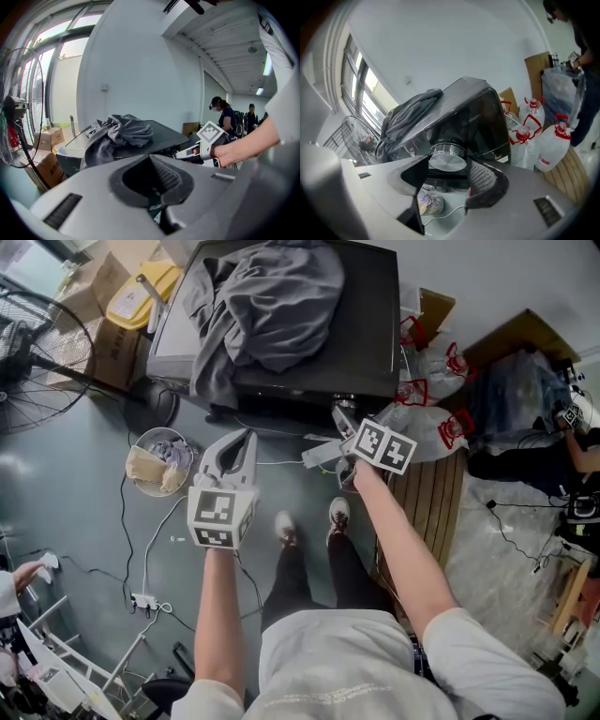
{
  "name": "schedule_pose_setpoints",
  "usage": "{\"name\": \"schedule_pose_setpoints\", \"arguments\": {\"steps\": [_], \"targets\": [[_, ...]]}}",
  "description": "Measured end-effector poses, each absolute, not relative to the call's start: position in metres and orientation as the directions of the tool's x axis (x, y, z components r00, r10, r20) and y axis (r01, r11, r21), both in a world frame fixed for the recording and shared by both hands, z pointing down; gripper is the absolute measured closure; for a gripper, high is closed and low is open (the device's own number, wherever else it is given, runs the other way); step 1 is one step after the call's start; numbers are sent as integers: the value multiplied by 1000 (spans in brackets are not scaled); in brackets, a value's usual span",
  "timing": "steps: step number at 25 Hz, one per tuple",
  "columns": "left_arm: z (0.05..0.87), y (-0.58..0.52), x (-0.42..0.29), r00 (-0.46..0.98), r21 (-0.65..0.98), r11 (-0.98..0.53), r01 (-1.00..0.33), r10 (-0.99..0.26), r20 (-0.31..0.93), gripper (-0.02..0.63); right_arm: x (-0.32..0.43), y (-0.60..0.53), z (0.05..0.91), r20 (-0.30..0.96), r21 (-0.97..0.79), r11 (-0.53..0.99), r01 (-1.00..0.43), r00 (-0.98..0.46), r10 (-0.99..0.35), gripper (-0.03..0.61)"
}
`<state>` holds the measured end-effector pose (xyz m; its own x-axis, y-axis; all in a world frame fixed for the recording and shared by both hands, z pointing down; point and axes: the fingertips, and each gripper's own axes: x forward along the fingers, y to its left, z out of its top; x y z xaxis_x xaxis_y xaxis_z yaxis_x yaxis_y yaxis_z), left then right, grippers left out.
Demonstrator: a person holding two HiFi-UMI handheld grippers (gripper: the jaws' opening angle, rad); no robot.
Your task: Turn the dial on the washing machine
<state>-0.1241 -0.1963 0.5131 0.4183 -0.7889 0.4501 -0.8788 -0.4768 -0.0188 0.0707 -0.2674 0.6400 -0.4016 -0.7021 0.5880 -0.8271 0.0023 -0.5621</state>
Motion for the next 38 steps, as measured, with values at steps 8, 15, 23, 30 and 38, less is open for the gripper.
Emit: {"name": "schedule_pose_setpoints", "arguments": {"steps": [8,15,23,30,38], "targets": [[512,-196,-126,413,3,-460,-888,-795,444,601,70,-268,638,495,-731,-19,-682,-512,-702,310],[509,-195,-131,410,12,-451,-892,-800,438,601,71,-257,635,534,-667,50,-743,-523,-664,310],[461,-200,-144,403,-40,-450,-892,-833,380,601,98,-248,543,480,-416,301,-858,-488,-729,379],[387,-210,-149,400,-134,-448,-884,-873,280,601,123,-252,396,313,-126,413,-902,-432,-846,544],[292,-215,-143,404,-262,-438,-860,-898,174,601,104,-236,287,225,131,548,-826,-514,-828,563]]}}
